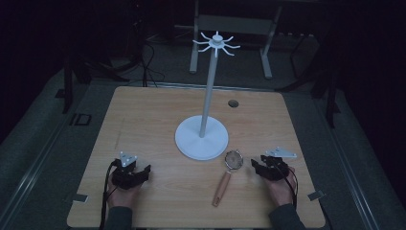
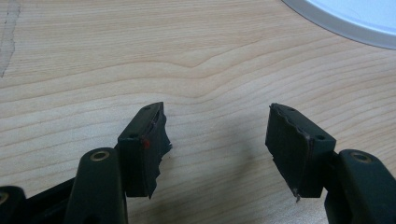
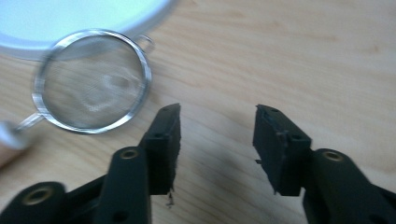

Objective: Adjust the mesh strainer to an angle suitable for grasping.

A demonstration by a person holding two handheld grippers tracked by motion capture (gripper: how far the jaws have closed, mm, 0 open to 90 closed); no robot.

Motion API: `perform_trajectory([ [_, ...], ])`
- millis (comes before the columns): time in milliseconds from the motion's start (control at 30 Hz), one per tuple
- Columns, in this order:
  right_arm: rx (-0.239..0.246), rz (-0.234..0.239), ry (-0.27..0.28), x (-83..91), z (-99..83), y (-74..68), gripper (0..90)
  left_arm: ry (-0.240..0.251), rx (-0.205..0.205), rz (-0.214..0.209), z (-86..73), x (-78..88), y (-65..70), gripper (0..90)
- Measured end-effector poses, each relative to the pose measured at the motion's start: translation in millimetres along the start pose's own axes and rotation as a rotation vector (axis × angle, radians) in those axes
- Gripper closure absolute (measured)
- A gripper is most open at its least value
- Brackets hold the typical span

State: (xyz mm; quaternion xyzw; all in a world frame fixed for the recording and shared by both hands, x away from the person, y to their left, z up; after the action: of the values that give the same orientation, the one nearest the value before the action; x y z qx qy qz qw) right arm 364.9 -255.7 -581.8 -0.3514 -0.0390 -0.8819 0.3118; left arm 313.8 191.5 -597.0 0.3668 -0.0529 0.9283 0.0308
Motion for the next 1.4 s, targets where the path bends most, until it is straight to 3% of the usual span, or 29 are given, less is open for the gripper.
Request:
perform_trajectory([
  [67,0.071,0.032,0.013,4.7,5.9,-9.5,59.4,0.000,-0.001,0.002,-0.1,0.0,0.0,38.2],
  [167,0.174,0.022,0.013,7.5,9.8,-20.2,67.1,0.001,-0.003,0.002,-0.1,0.0,0.4,38.2],
  [200,0.174,0.022,0.013,7.5,9.8,-20.2,67.1,0.001,-0.003,0.002,-0.1,0.0,0.4,38.2],
  [267,0.234,0.016,0.015,9.2,15.2,-29.8,73.0,-0.001,-0.004,0.002,-0.3,0.0,0.6,38.1],
  [433,0.288,0.054,0.025,8.2,26.6,-44.3,83.8,-0.002,-0.004,0.003,-0.4,-0.1,0.5,38.1],
  [533,0.295,0.080,0.027,5.7,33.0,-50.9,89.6,-0.002,-0.002,0.002,-0.3,0.0,0.3,38.1],
  [1400,0.367,0.160,-0.040,-21.0,49.0,-75.2,89.9,-0.003,-0.004,0.001,-0.3,-0.3,0.5,38.1],
])
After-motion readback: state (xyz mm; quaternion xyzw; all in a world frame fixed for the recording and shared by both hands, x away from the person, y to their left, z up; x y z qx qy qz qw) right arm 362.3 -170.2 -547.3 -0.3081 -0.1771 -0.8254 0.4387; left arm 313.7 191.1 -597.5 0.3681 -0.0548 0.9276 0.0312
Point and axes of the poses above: each handheld gripper's, and its own axes: x roughly backward along the jaws, z roughly out of its top, y roughly to its right, the point moved 6 cm from there along -x, roughly forward along the jaws, and after that the axes turned 12 degrees about z, right-handed, at the moved point
